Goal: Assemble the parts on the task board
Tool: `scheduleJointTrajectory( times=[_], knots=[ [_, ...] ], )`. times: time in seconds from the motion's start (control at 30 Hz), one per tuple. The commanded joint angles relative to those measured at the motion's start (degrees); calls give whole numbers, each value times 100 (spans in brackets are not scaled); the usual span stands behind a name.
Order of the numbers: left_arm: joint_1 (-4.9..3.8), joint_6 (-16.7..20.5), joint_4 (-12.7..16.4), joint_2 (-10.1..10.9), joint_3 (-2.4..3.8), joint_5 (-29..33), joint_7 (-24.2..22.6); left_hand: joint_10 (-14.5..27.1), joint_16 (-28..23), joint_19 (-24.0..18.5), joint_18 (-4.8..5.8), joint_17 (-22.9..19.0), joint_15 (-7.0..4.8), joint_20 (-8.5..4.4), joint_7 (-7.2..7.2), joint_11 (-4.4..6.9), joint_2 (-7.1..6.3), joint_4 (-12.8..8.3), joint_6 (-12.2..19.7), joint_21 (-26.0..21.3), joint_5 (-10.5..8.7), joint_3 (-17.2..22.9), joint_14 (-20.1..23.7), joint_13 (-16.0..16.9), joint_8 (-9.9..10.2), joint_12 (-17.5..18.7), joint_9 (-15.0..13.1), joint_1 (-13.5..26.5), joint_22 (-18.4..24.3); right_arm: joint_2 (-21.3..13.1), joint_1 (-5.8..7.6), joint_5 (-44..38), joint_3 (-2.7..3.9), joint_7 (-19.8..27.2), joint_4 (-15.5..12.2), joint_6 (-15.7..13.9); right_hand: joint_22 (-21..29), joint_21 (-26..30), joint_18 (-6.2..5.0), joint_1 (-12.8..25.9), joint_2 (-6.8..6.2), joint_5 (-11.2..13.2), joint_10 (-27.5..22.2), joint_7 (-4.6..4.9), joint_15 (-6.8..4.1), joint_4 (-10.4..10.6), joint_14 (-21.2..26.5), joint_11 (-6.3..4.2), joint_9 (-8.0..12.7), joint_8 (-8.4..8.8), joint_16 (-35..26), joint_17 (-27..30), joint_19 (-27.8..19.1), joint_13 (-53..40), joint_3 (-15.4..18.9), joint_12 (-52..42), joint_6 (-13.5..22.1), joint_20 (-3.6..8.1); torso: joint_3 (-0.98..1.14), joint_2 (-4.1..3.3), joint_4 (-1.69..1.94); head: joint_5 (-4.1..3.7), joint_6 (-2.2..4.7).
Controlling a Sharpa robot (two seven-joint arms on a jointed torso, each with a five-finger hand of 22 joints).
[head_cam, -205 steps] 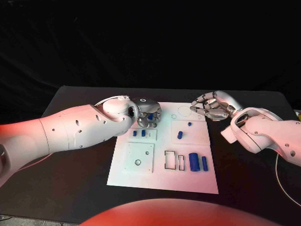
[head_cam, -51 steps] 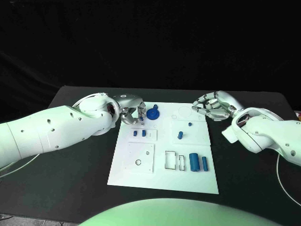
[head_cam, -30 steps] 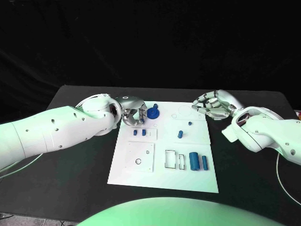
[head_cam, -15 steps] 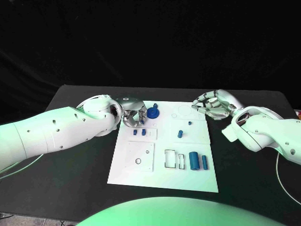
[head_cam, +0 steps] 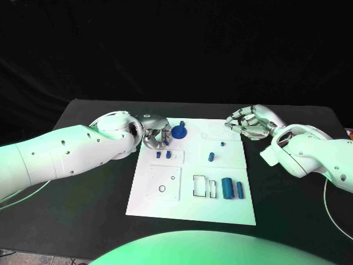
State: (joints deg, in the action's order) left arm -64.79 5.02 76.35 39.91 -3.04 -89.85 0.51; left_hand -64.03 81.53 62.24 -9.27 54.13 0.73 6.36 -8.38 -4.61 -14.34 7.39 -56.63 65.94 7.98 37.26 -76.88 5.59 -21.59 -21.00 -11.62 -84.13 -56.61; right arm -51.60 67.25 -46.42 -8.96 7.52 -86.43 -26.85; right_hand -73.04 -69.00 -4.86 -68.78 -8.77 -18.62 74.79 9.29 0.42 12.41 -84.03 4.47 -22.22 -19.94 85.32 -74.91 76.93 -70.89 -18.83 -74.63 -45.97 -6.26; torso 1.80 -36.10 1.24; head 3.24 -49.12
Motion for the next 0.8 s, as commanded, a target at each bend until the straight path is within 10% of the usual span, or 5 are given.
scheduleJointTrajectory(
  times=[0.03, 0.8],
  knots=[
    [7, -52, 0, -12, -4, -63, 42, -38, -16, 22, 69, -1, 0, 10, 1, 4, 27, -30, -29, 20, -32, 5, -11, 6, 31, 23, -10, 30, 4, 1, -4, -23, 0, 39, -7, 22, 6, 37, -64, -40, 2, -37, -17, -1, -23, 3, -291, -3, 7, -21, -36, -228, -43, 0, -32, 10, 9, 3, 1, 0, 1, -2, 0],
    [26, -124, -42, -88, -7, 18, -105, -58, -23, -1, 62, -29, -3, 7, 11, 8, 26, -29, -54, -1, -39, -5, -4, 13, 32, 49, -20, 53, 34, -4, -5, -23, 0, 37, -9, 30, 6, 37, -64, -40, 2, -37, -17, -1, -23, 3, -291, -3, 7, -21, -36, -228, -43, 0, -32, 10, 9, 3, 3, 1, -2, -17, -3]
  ],
)
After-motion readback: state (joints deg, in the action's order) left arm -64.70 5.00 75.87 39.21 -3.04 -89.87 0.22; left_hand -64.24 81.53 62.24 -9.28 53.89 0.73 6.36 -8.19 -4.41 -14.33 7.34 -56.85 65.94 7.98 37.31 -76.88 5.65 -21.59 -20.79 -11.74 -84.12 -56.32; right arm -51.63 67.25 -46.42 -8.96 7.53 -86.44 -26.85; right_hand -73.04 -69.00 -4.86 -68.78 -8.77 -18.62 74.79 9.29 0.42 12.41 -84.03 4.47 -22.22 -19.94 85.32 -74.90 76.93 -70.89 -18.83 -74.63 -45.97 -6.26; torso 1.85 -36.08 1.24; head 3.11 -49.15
